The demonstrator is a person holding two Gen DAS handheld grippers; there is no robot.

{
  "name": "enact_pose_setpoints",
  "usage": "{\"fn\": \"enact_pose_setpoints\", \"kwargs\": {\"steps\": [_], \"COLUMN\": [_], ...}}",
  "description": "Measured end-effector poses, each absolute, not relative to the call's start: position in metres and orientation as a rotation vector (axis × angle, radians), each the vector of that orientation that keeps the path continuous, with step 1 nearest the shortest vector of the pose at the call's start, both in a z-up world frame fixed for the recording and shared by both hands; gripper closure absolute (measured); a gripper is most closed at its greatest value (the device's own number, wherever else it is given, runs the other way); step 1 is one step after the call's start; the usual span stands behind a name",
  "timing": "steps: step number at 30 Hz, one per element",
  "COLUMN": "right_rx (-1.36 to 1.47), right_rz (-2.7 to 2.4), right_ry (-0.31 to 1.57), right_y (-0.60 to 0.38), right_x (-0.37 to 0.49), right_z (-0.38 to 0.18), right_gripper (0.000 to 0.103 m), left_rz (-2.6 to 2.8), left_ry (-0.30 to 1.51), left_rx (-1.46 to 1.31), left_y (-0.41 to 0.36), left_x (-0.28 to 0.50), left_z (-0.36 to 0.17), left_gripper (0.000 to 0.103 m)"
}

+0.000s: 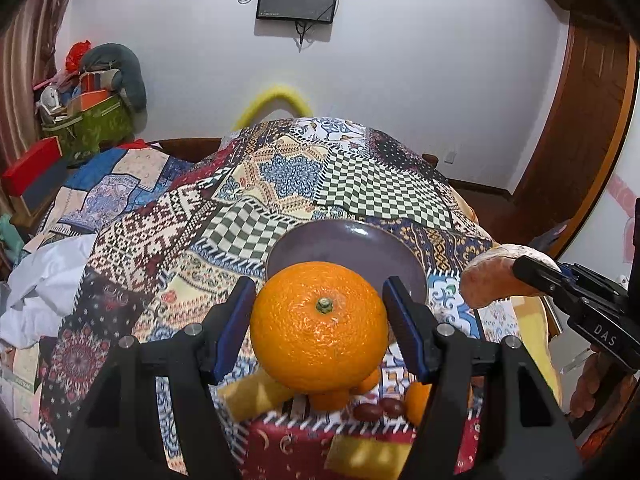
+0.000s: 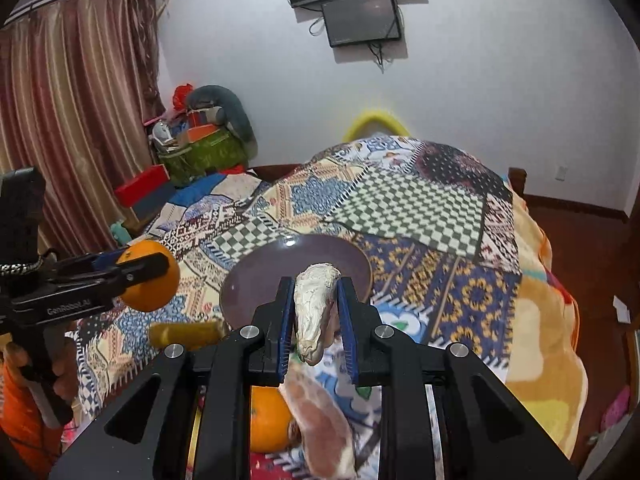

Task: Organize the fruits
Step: 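Carry the pomelo segment onto the dark plate with the right tool while the left tool sets the orange there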

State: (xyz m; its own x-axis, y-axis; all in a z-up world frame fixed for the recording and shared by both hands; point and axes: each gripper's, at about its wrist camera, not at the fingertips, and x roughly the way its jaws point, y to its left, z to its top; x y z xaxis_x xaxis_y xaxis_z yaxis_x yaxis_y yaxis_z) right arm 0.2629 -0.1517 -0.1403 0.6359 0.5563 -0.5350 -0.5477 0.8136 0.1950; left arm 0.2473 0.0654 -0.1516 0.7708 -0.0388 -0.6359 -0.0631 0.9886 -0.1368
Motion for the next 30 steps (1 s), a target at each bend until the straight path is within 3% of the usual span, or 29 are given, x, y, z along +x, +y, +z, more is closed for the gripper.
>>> {"fn": "enact_pose_setpoints", "kwargs": {"steps": [16, 30], "right_rx": [-0.034, -0.116], "right_rz": [0.652, 0.658], "right_ry": [0.606, 0.696], "right_y": [-0.122, -0.097], "right_x": [0.315, 0.365], "right_z": [-0.142, -0.169], "right_gripper": [0.083, 0.083], "left_rz": [0.008, -0.013], "left_ry": [0.697, 0.813], "left_rx": [-0.114, -0.132], "left_y": [0.07, 0.081], "left_x": [0.306, 0.364], "left_z": [-0.16, -0.196], "left_gripper": [0.038, 0.038]}}
